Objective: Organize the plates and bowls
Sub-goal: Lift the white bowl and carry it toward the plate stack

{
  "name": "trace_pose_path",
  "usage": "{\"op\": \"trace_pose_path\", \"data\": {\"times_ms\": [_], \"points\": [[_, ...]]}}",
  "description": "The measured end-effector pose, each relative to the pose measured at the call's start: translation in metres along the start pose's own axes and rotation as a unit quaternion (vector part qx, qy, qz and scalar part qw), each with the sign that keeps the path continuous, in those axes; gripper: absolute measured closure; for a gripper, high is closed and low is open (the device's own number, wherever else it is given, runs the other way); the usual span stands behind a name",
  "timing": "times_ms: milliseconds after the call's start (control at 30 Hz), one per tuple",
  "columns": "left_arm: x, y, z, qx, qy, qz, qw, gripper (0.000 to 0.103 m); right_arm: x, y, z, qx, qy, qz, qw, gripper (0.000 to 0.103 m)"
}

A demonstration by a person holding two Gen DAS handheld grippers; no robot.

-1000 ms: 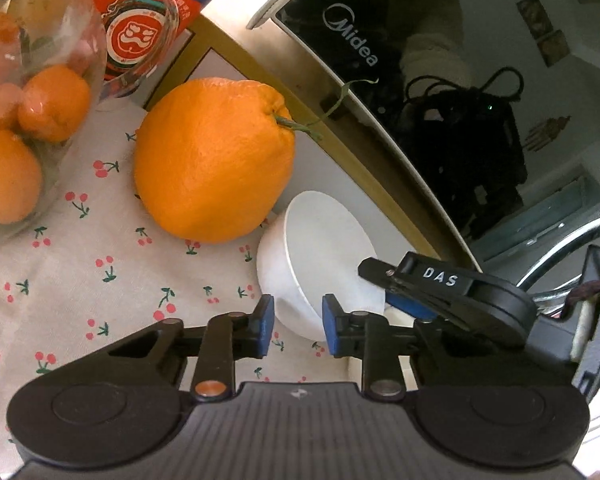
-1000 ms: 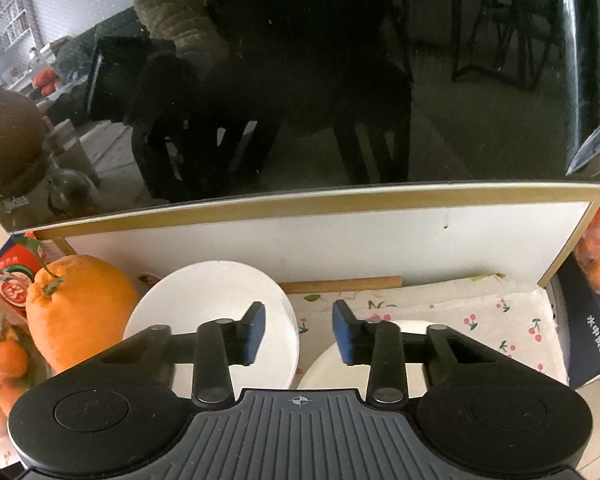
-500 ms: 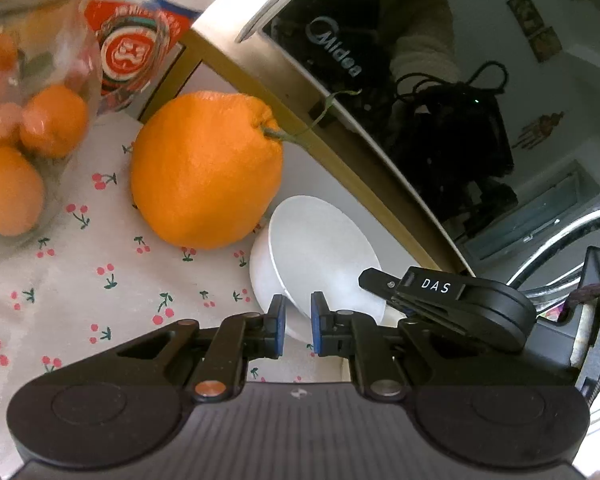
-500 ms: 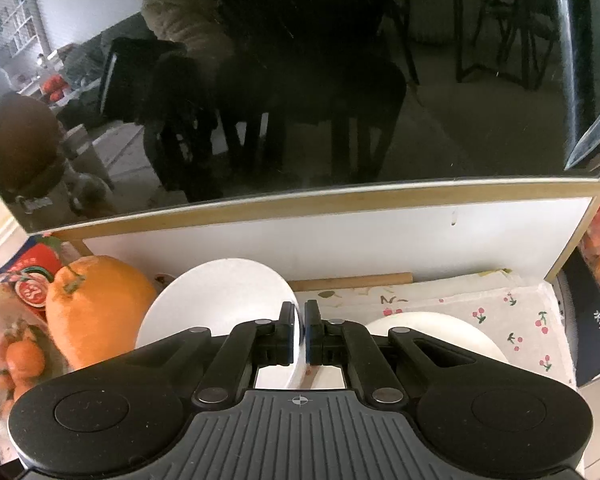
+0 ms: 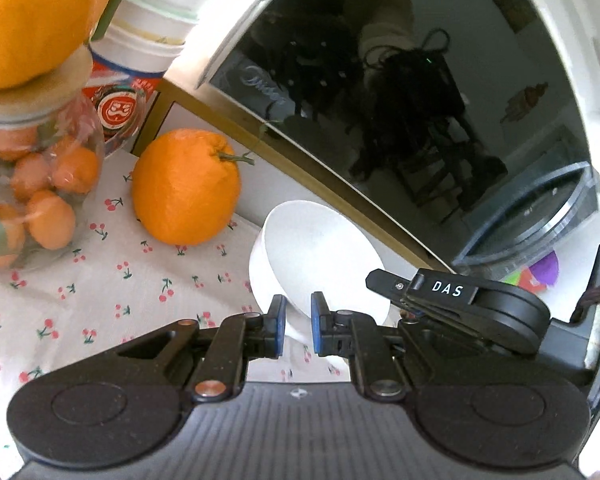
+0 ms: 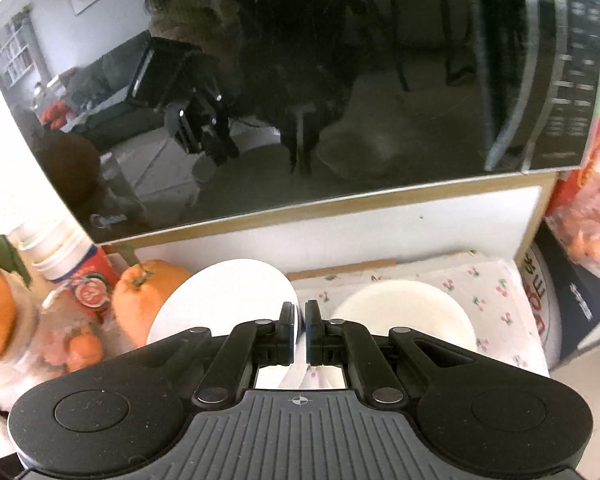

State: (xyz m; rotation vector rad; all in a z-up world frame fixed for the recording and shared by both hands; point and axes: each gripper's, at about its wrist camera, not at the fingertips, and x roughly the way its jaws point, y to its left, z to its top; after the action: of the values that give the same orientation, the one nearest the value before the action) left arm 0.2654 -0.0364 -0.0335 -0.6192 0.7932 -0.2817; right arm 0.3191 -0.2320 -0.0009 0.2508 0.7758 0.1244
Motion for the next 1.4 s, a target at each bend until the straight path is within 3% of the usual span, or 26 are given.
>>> {"op": "trace_pose_path", "data": {"times_ms": [200,333,467,600,633,733,900,1233,1400], "points": [[-0.029,-0.012,-0.01,0.027,0.023,-0.003,0.9994,0.091,-0.041,-0.007,-0.018,0.049,0.003,0.011,0.999,0.099],[-0.048,-0.023,-0.023,0.048,0.052,-0.031,0.997,0.097,-0.073,-0.006,-0.036,0.075,-0.002,0.046,0.996,0.099],[-0.057,-0.031,-0.041,0.09,0.06,-0.026,0.9938,0.097,-0.095,0.007,-0.054,0.051,-0.004,0.034,0.998,0.099],[-0.057,-0.013,-0.038,0.066,0.054,-0.013,0.9963,0.092,-0.106,-0.002,-0.061,0.05,-0.005,0.036,0.998,0.096],[-0.056,-0.013,-0.038,0.074,0.054,-0.009,0.9958,0.089,-0.106,-0.006,-0.061,0.053,-0.001,0.039,0.998,0.091],[-0.053,-0.022,-0.037,0.113,0.051,0.009,0.9923,0.076,-0.099,-0.014,-0.059,0.056,0.013,0.038,0.998,0.091],[-0.037,-0.024,-0.029,0.135,0.059,0.034,0.9884,0.054,-0.082,-0.028,-0.062,0.068,0.03,0.041,0.996,0.072],[0.005,-0.015,-0.025,0.151,0.085,0.068,0.9826,0.053,-0.032,-0.042,-0.066,0.075,0.057,0.034,0.995,0.071],[0.02,-0.016,-0.027,0.162,0.091,0.08,0.9793,0.059,-0.013,-0.042,-0.066,0.068,0.063,0.028,0.995,0.071]]}}
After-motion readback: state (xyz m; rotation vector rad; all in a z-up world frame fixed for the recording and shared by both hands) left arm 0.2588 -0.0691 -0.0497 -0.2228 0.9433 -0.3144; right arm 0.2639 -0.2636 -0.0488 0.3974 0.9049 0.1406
